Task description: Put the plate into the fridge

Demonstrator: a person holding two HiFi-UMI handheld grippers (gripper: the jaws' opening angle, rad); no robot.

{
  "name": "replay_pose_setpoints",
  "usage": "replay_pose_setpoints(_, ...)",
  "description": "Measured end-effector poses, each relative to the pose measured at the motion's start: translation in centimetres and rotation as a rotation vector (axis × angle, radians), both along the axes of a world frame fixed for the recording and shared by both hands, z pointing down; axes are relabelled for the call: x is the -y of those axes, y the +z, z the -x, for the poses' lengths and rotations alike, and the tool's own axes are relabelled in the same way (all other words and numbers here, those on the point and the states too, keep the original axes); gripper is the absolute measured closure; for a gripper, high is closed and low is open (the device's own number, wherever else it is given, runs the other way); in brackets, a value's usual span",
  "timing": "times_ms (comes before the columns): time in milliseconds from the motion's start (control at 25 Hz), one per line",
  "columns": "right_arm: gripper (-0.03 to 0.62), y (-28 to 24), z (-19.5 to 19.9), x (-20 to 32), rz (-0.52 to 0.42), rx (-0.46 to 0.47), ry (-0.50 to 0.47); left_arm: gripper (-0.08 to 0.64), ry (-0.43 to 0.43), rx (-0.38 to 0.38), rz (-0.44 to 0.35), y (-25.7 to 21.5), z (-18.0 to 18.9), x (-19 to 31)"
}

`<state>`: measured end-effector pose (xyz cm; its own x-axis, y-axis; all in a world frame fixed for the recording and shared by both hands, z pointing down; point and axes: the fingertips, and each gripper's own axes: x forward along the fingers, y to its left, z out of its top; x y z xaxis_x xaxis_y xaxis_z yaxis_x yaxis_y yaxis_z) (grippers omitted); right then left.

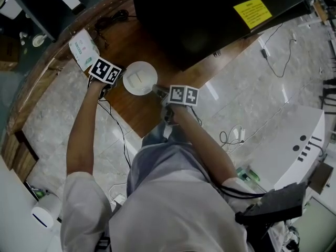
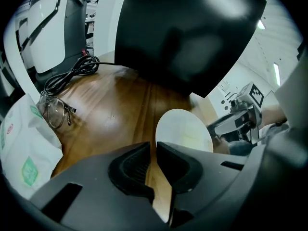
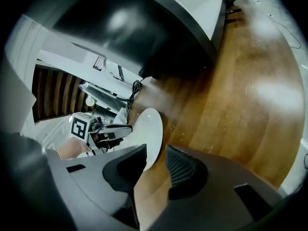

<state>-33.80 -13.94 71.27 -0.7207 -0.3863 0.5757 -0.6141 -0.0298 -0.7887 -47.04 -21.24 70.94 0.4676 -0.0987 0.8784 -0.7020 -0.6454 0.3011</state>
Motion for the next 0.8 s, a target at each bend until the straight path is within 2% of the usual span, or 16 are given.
replay_pose_setpoints(80, 0.465, 0.5, -0.2, 0.4, 0.027, 0.014, 0.02, 0.531, -0.002, -0.013, 0.03, 0.3, -0.2, 0.0)
replay_pose_setpoints(280, 0.495, 0.9, -0.3, 1.4, 0.097, 0.09, 0.094, 0.531, -0.026, -0.125, 0.157, 0.5, -1.3, -0.8)
replay_pose_setpoints(480, 0.528, 1.1, -0.6, 1.5, 0.143, 0.157, 0.123, 0.538, -0.062, -0.191, 0.174, 0.6, -1.3, -1.1)
replay_pose_setpoints(600, 0.532, 1.4, -0.3, 1.3, 0.193, 0.193, 0.141, 0.538, -0.051, -0.192, 0.162, 0.7, -1.2, -1.2)
replay_pose_setpoints(720, 0.552, 1.3, -0.1, 1.2, 0.188, 0.224, 0.152, 0.538, -0.068, -0.2, 0.168, 0.7, -1.0, -1.2)
replay_pose_setpoints(800, 0.552, 1.1, 0.0, 1.1, 0.189, 0.279, 0.165, 0.54, -0.08, -0.202, 0.159, 0.7, -1.0, -1.2)
